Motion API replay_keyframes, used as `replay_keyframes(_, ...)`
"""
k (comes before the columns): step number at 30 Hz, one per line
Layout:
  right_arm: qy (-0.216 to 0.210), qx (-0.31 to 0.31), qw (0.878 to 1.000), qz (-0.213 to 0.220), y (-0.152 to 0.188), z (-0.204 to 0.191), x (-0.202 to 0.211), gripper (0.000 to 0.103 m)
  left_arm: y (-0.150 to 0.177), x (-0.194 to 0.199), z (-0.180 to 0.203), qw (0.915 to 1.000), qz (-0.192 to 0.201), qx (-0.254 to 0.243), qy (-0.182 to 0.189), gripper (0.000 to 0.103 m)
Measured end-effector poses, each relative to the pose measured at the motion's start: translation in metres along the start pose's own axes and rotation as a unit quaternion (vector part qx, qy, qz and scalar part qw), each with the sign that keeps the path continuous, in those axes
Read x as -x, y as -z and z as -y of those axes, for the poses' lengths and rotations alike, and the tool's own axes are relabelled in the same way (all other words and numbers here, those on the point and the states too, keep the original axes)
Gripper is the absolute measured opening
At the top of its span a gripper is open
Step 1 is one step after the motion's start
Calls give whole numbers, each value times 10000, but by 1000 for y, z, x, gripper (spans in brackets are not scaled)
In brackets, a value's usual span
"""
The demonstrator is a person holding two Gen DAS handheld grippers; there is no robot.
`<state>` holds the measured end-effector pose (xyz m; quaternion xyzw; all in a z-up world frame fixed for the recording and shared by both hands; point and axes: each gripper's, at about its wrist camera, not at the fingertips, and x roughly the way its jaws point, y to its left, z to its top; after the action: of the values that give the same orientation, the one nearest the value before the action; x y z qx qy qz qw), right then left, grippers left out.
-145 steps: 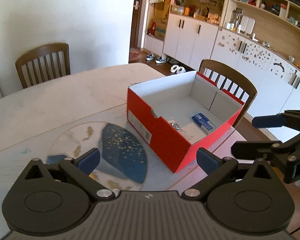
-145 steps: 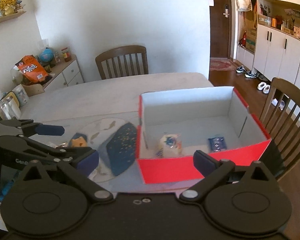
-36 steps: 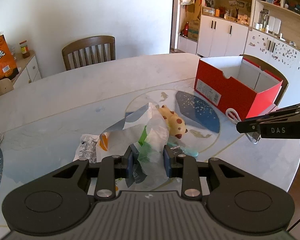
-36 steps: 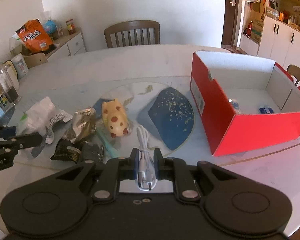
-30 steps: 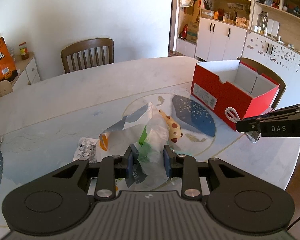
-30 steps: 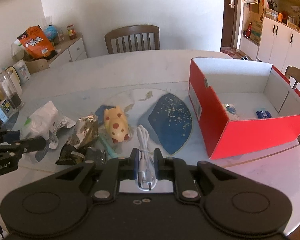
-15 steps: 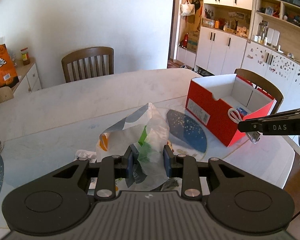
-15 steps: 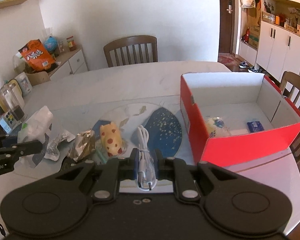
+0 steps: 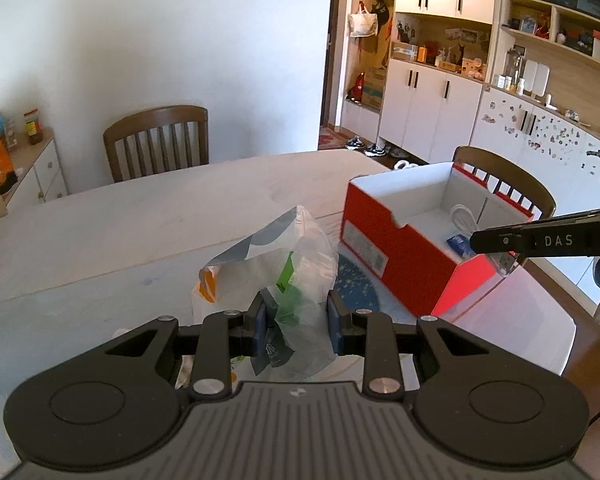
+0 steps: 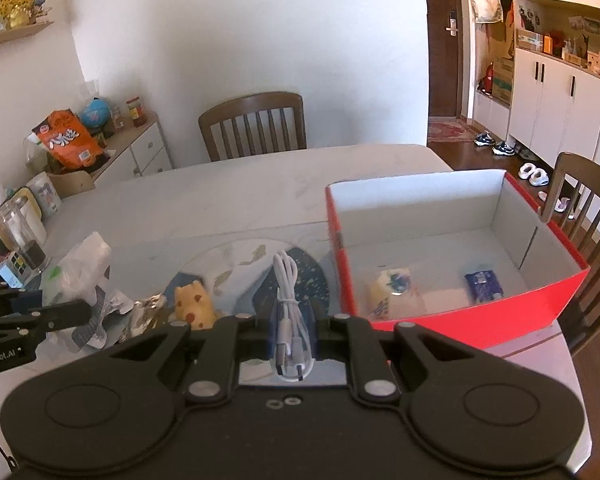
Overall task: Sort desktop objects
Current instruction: 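Carry the white bag with left tool while right tool carries the cable into the red box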
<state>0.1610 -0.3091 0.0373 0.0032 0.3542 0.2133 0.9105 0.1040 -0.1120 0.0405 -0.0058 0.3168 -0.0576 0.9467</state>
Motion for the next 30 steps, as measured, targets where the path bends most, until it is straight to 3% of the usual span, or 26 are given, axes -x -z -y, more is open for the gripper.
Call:
replay_keyframes(18, 58, -136, 9999, -4, -21, 90, -5, 15, -40, -61, 82, 9996, -62, -182, 222, 28)
replay_keyframes(30, 152, -201, 9997, -34, -33, 142, -15, 15, -75, -104, 150, 9953, -45, -746, 610, 28)
